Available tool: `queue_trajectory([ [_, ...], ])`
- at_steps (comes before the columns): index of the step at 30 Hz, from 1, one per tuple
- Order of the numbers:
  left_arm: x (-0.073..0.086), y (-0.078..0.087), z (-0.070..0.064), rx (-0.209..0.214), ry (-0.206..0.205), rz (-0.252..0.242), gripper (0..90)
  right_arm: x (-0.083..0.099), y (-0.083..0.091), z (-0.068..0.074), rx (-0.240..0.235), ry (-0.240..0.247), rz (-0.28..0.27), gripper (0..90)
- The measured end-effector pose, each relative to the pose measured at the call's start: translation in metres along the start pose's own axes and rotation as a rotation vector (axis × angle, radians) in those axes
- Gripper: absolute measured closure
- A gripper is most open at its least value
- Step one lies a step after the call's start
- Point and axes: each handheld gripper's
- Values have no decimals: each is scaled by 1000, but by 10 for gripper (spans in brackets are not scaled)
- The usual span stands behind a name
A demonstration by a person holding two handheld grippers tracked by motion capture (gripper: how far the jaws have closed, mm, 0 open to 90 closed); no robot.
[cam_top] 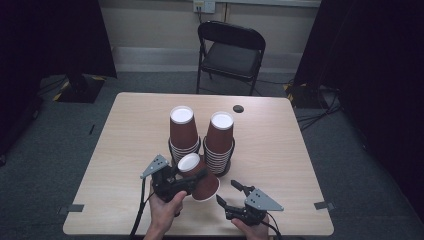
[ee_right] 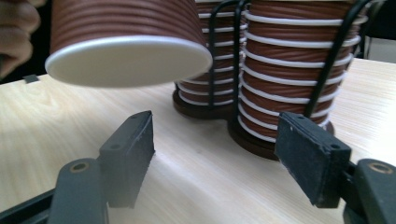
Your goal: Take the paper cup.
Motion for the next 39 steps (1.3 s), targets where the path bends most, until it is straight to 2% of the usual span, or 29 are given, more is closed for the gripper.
queue_trajectory([
  [3,4,0,4,12,36,9,214,-1,-1,2,-18,3,-10,298],
  [6,7,2,8,37,79,3,214,-3,-2,4,-58,5,-36,338],
  [9,9,4,10,56,111,-8,214,-4,-2,5,-77,8,-53,357],
  [11,10,7,10,72,124,-7,214,-6,-2,6,-92,15,-74,376],
  [17,13,12,11,86,152,-17,214,-13,-3,10,-122,41,-113,422],
  [30,15,8,4,135,199,-16,214,-24,-13,18,-121,103,-196,504],
  [37,16,2,-3,163,183,15,211,-30,-19,21,-87,152,-214,586],
  [38,16,2,-4,163,181,14,208,-29,-18,20,-60,162,-211,627],
  [39,16,2,-3,166,179,19,208,-29,-18,20,-60,162,-211,627],
])
Point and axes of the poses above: each handheld gripper's, and its own axes: y roughly backward along the jaws, x roughly out of its underside, z roughly to its left, and after that the axes turned 10 degrees about z, right-handed
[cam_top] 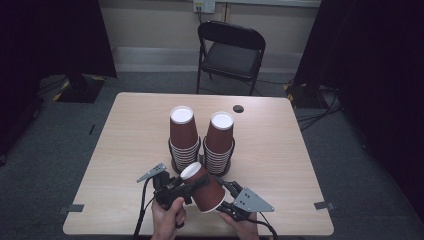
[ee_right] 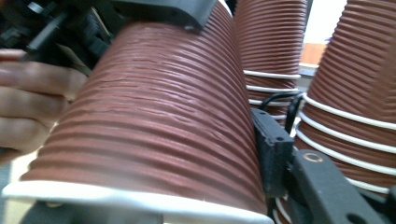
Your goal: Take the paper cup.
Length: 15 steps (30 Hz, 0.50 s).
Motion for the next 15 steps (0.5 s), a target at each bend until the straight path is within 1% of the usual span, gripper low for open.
queue_trajectory([
  [1,0,0,1,7,-2,-1,207,0,0,0,3,-1,-4,648],
  [2,0,1,1,5,-11,2,206,1,1,0,6,4,-9,676],
  [5,0,1,0,-20,-34,-2,191,2,2,-1,24,11,-5,749],
  [7,-2,2,1,-18,-46,-10,182,2,3,-1,28,15,-3,782],
  [9,-4,4,0,-37,-76,-8,170,2,4,-1,30,16,-5,829],
  [10,-5,3,0,-39,-84,-14,163,2,5,-1,28,14,-8,832],
  [11,-6,4,-1,-41,-95,-5,159,2,5,-2,28,11,-9,834],
  [14,-8,3,-2,-42,-121,-6,154,1,6,-2,33,7,-18,836],
  [15,-8,3,-1,-44,-121,-7,149,1,6,-2,29,7,-19,838],
])
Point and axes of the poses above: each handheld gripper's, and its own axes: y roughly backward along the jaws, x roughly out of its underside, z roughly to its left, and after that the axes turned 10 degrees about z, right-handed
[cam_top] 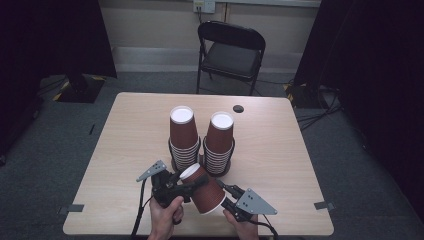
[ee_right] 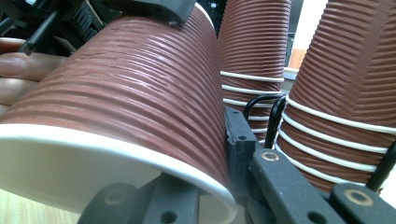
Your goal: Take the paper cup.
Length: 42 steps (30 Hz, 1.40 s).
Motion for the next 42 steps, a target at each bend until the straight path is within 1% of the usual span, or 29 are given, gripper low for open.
queue_trajectory([
  [1,0,1,0,-7,3,-8,151,0,0,0,0,-1,1,842],
  [2,-1,2,1,-20,-2,-22,165,0,1,0,-6,-2,4,845],
  [4,-4,4,3,-31,-2,-23,162,1,2,0,-8,-2,26,850],
  [5,-5,4,3,-38,-9,-24,162,2,2,-1,-10,-3,28,850],
  [6,-6,5,3,-56,-35,-28,162,2,2,-1,-10,-3,28,850],
  [8,-7,7,3,-78,-79,-32,158,2,2,-1,-13,-12,42,852],
  [9,-8,7,3,-85,-81,-38,156,2,2,-2,-13,-12,48,852],
  [10,-8,8,3,-92,-101,-38,156,2,2,-2,-14,-14,55,853],
  [11,-8,8,4,-109,-119,-48,154,3,2,-2,-14,-22,64,853],
  [12,-8,9,5,-128,-146,-49,153,3,1,-3,-9,-25,73,853],
  [14,-6,10,6,-148,-174,-52,152,3,1,-5,-12,-42,96,853],
  [15,-5,11,7,-161,-190,-47,152,3,2,-6,-11,-59,106,853],
  [17,-2,10,10,-171,-213,-42,152,3,1,-8,-11,-74,124,854],
  [19,-1,11,13,-166,-212,-36,154,4,0,-11,-8,-83,138,854],
  [21,-1,12,15,-181,-208,-38,155,4,-1,-12,-9,-98,159,855],
  [22,0,12,16,-186,-234,-41,157,4,0,-13,-7,-103,172,855],
  [23,0,13,16,-188,-249,-44,157,5,0,-13,-12,-104,183,855],
  [27,2,15,16,-243,-318,-57,157,6,1,-16,-8,-116,219,855],
  [28,3,15,16,-256,-340,-56,157,6,1,-17,-5,-119,224,855],
  [29,3,16,16,-259,-359,-50,157,6,2,-18,-3,-123,230,855],
  [31,4,17,17,-282,-386,-41,157,6,2,-19,2,-125,241,855],
  [32,4,18,17,-276,-390,-42,157,6,3,-20,3,-128,245,855],
  [33,5,20,18,-275,-402,-41,157,6,3,-21,2,-129,250,855],
  [37,6,23,17,-293,-459,-20,157,7,3,-24,5,-136,279,855],
  [40,8,25,17,-301,-494,2,156,6,4,-26,-10,-142,290,855],
  [42,10,26,16,-316,-511,14,156,6,5,-27,-20,-154,299,855],
])
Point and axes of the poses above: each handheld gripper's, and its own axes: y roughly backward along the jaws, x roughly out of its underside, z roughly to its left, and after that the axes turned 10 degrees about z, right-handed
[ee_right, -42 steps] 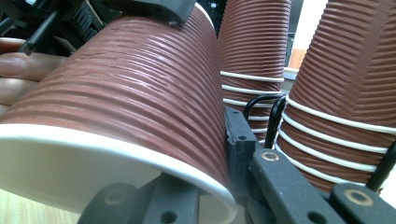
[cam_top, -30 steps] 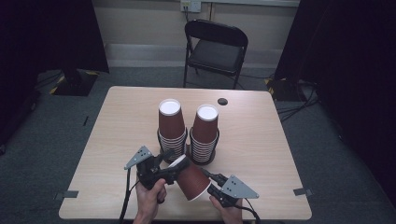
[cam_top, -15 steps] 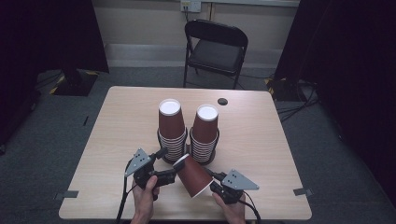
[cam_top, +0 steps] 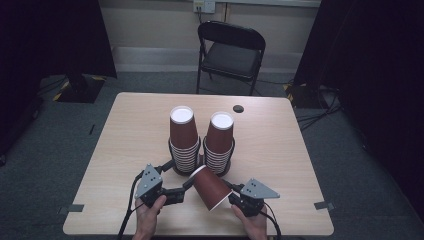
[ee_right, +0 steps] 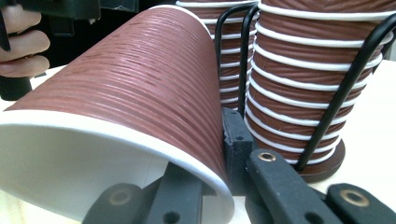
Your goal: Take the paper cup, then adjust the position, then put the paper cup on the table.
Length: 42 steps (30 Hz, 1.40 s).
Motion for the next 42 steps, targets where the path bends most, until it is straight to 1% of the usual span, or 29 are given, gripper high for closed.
queue_trajectory([
  [3,2,1,-1,-16,-41,23,157,-1,1,-3,-14,-11,19,855],
  [4,3,1,-1,-15,-52,31,158,-1,1,-5,-27,-17,25,856],
  [5,4,1,-2,-15,-56,33,158,-1,1,-5,-27,-17,25,856],
  [10,7,-1,-6,-42,-115,75,155,-1,2,-7,-39,-25,52,856],
  [11,7,-1,-6,-44,-119,81,155,-2,2,-8,-41,-27,58,856],
  [12,8,-2,-7,-42,-129,92,155,-2,2,-8,-43,-31,61,856],
  [14,9,-3,-8,-49,-153,111,156,-2,3,-10,-48,-33,70,856],
  [16,10,-4,-10,-47,-170,116,156,-4,3,-11,-56,-34,85,856],
  [18,11,-4,-11,-49,-194,128,156,-6,3,-13,-64,-34,95,856],
  [19,11,-5,-12,-42,-195,128,156,-7,3,-13,-68,-36,98,856],
  [20,11,-5,-12,-45,-205,134,156,-8,3,-14,-72,-35,105,856],
  [21,12,-6,-13,-45,-204,131,156,-8,3,-14,-75,-36,107,856],
  [23,12,-6,-14,-52,-228,146,156,-11,3,-16,-81,-37,115,856],
  [25,13,-7,-14,-41,-240,146,155,-13,4,-17,-86,-43,118,856],
  [26,13,-7,-15,-37,-253,149,155,-14,4,-18,-86,-47,125,856],
  [30,14,-10,-17,-50,-293,155,156,-18,3,-21,-97,-47,136,856],
  [32,14,-10,-19,-49,-320,158,159,-20,2,-22,-108,-43,142,855],
  [33,14,-10,-21,-57,-343,163,160,-21,2,-22,-115,-40,145,855],
  [34,15,-11,-23,-56,-363,167,161,-22,2,-22,-112,-35,153,855],
  [35,16,-11,-25,-53,-382,168,161,-22,3,-22,-116,-37,152,855],
  [37,17,-12,-28,-63,-421,167,160,-23,3,-22,-124,-45,153,856],
  [39,18,-12,-31,-70,-445,161,161,-24,3,-22,-124,-44,162,855],
  [42,19,-14,-36,-79,-468,157,157,-27,3,-22,-131,-41,176,856],
])
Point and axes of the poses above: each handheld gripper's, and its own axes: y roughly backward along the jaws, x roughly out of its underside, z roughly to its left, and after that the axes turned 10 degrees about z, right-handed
